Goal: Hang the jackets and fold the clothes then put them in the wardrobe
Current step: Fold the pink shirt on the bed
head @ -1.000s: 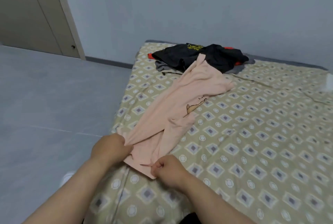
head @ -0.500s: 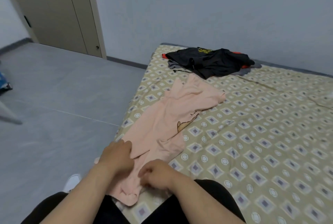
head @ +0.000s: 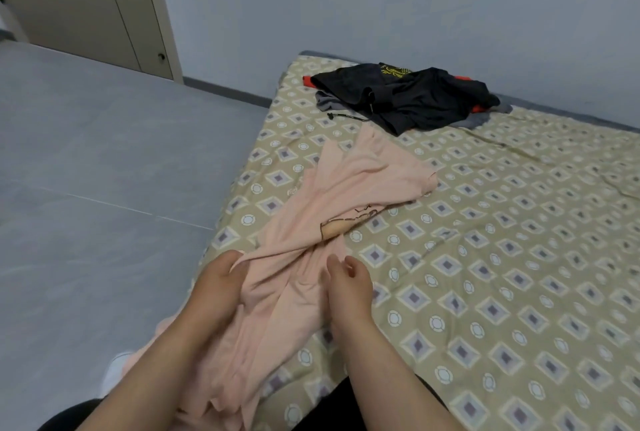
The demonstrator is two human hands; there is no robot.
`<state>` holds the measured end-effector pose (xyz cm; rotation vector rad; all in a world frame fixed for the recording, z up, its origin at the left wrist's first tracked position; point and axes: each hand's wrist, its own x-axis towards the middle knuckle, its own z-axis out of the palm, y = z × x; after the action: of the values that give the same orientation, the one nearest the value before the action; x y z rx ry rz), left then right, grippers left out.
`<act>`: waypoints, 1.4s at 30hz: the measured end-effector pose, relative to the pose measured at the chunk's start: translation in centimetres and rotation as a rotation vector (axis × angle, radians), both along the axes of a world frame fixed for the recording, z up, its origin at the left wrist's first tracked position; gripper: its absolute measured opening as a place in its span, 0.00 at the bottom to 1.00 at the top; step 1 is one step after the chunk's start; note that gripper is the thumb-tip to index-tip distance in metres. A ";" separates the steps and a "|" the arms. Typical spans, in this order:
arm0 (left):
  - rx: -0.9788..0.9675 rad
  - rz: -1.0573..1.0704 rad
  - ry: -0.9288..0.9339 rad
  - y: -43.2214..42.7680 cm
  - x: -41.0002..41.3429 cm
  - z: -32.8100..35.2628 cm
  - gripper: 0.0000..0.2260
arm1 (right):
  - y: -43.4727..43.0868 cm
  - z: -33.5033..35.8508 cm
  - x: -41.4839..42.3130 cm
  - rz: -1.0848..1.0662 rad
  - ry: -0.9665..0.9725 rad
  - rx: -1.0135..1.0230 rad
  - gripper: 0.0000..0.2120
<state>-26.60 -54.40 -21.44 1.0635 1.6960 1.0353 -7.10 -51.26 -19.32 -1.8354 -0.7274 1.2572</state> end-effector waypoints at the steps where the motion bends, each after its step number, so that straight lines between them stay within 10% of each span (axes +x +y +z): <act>1: -0.042 0.028 -0.223 -0.2 -0.2 0.7 0.11 | 0.2 0.1 -0.3 -0.009 0.092 0.028 0.27; 4: -0.325 -0.100 -0.735 -1.3 -0.5 2.7 0.13 | 0.7 0.4 -1.1 -0.036 0.529 0.044 0.25; 10: -0.638 -0.881 -0.514 -3.6 -0.8 4.2 0.17 | 0.4 0.7 0.2 -0.112 0.620 -0.059 0.15; 16: -0.268 -0.001 -0.573 -2.9 1.1 2.5 0.18 | -2.4 2.7 0.2 0.038 0.580 -0.152 0.17; 24: -0.272 0.111 -1.277 -4.7 3.2 3.4 0.24 | -7.2 6.8 0.9 0.487 0.752 -0.326 0.24; 28: -0.296 0.114 -1.234 -5.9 2.3 5.1 0.19 | -8.6 8.2 3.0 0.450 0.827 -0.262 0.24; 37: 0.108 0.319 -0.981 -6.8 -0.4 10.6 0.08 | -9.2 7.7 3.1 0.071 0.057 0.080 0.06; 42: 0.267 0.067 -1.014 -7.3 0.2 17.0 0.08 | -10.7 9.9 1.4 0.286 -0.470 0.418 0.32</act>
<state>-26.43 -61.69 -4.46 0.4594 0.7801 1.5219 -5.70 -61.95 -9.46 -1.7204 -1.4350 0.7537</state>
